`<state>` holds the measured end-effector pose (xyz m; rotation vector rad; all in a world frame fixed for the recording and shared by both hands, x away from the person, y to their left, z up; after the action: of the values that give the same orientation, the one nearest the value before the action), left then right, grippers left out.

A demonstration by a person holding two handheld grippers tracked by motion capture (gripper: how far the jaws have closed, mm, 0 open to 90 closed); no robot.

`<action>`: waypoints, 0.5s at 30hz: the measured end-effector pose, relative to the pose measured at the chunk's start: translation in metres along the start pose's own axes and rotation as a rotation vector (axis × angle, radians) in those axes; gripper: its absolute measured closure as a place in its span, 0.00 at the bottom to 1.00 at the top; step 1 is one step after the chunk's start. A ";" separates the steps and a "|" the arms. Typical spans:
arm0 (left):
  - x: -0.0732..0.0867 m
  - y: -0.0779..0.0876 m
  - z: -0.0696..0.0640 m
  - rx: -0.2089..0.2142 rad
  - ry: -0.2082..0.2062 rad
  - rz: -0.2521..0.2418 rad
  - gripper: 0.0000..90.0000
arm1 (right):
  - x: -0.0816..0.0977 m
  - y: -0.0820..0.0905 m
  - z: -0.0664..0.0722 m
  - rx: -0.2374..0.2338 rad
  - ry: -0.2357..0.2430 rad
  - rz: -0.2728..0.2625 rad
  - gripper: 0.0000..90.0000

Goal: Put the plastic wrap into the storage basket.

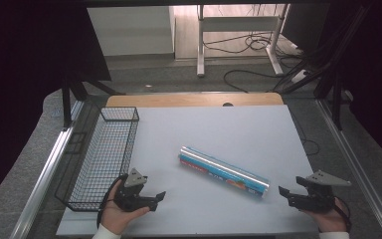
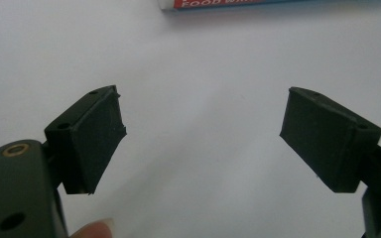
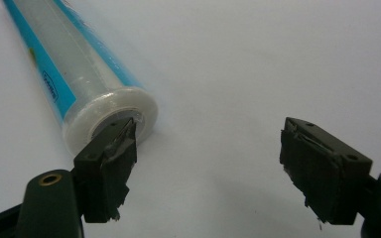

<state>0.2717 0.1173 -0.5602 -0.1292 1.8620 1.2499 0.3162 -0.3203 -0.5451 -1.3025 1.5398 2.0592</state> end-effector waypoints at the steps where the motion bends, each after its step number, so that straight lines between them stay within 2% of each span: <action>1: 0.000 0.000 0.000 0.001 0.002 -0.001 0.18 | 0.000 0.000 0.000 -0.001 0.000 0.000 0.25; 15: 0.003 -0.004 -0.002 0.009 0.010 0.027 0.17 | -0.003 0.003 -0.002 0.017 -0.010 0.011 0.26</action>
<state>0.2699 0.1148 -0.5647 -0.1057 1.8837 1.2613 0.3169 -0.3224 -0.5403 -1.2784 1.5607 2.0515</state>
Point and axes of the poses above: each handheld gripper's, and its own axes: y roughly backward along the jaws, x roughly out of its underside, z roughly to its left, the point moved 9 cm from there along -y, roughly forward along the jaws
